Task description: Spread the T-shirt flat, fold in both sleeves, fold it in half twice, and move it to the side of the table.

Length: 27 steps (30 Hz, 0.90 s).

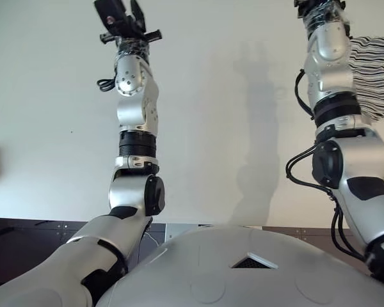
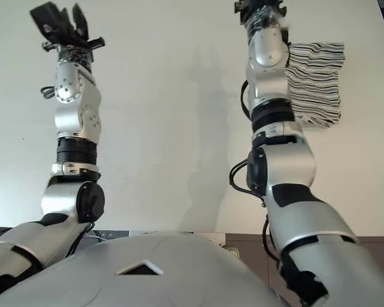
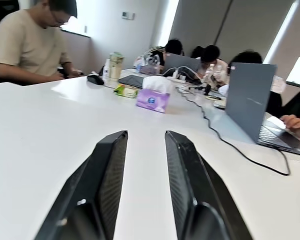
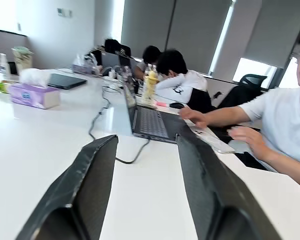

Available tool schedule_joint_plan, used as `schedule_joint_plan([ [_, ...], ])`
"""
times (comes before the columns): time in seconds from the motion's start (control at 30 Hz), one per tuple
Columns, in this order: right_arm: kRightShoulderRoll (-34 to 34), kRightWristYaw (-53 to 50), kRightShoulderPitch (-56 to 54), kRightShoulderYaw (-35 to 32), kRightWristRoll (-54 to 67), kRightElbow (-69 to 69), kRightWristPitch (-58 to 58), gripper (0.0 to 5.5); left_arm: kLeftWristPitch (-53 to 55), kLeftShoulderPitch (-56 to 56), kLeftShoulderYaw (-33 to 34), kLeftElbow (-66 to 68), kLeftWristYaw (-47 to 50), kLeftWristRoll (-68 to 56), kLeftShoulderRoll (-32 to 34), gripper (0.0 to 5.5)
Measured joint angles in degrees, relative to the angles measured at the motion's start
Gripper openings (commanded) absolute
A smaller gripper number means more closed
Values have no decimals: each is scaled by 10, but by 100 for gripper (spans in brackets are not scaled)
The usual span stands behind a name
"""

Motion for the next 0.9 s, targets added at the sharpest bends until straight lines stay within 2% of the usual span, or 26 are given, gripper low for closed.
schedule_joint_plan([
  [0.1, 68, -36, 0, 19, -6, -28, 1, 282, 17, -10, -35, -57, 8, 16, -33, 136],
  [0.27, 143, -62, 31, 54, -13, -135, 21, 286, 39, -9, -82, -89, 1, 49, -46, 213],
  [0.3, 144, -68, 40, 58, -14, -148, 28, 286, 41, -9, -83, -96, 1, 55, -45, 232],
  [0.43, 145, -104, 57, 72, -18, -223, 63, 286, 55, -10, -82, -110, 9, 97, -10, 232],
  [0.53, 146, -132, 57, 86, -24, -240, 74, 286, 60, -11, -78, -108, 7, 103, 10, 281],
  [0.6, 146, -174, 57, 84, -25, -244, 75, 286, 61, -33, -81, -89, -11, 110, 28, 281],
  [0.77, 146, -210, 55, 68, -7, -199, 73, 286, 58, -77, -106, -65, -6, 138, 19, 281],
  [0.9, 146, -228, 33, 47, 21, -167, 73, 286, 67, -89, -79, -9, 41, 126, -9, 281],
])
